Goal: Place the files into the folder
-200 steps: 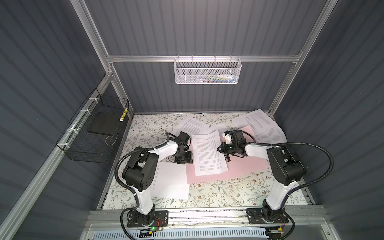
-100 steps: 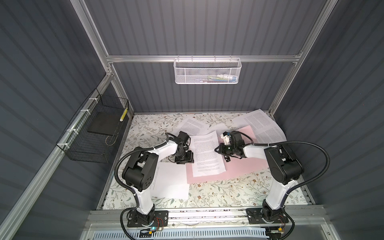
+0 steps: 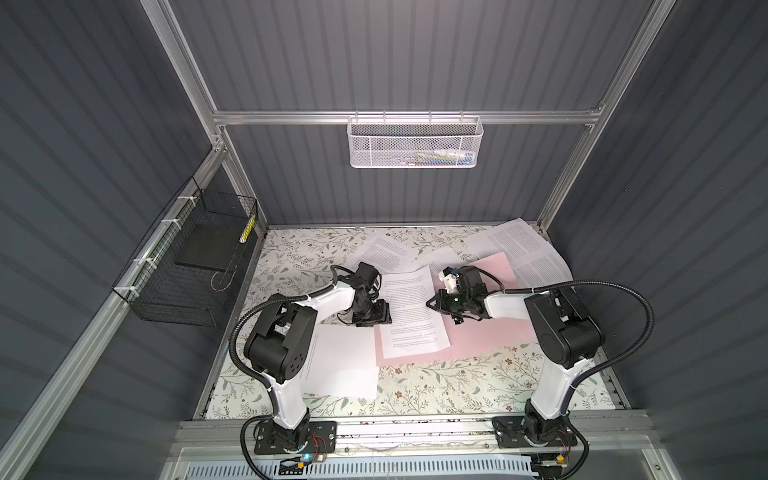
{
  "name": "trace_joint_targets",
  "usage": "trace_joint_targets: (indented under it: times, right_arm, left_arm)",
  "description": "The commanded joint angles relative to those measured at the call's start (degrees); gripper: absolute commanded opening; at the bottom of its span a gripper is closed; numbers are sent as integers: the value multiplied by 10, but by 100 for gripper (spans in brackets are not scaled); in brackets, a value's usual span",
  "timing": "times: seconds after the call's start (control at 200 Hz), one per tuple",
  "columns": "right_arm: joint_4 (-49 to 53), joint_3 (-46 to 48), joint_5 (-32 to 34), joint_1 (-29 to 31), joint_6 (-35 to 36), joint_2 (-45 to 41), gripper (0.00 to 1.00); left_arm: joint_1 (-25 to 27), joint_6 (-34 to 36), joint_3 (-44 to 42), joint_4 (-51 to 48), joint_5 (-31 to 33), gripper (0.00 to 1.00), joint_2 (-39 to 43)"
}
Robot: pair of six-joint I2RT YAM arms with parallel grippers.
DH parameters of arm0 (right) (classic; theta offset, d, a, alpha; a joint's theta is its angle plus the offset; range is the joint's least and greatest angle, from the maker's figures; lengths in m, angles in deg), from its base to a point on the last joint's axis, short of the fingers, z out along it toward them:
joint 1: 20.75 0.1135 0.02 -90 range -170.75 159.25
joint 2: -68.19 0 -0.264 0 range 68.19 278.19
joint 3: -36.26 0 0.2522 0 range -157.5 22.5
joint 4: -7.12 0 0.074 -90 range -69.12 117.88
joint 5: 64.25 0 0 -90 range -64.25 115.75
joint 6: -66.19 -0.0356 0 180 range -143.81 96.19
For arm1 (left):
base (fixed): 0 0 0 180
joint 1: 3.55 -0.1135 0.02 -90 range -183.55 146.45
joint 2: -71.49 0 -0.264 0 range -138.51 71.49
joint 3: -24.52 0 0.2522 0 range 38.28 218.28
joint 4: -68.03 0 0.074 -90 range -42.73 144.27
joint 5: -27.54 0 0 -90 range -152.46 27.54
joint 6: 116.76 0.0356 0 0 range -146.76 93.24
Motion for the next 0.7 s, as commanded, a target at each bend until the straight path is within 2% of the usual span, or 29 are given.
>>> trace_joint_targets:
  times: [0.0, 0.695]
  right_arm:
    - [2, 11, -6, 5, -2, 5, 0]
    - [-42, 45, 16, 15, -59, 0, 0]
  left_arm:
    - [0, -5, -20, -11, -1, 65, -17]
    - [0, -9, -21, -3, -10, 65, -23]
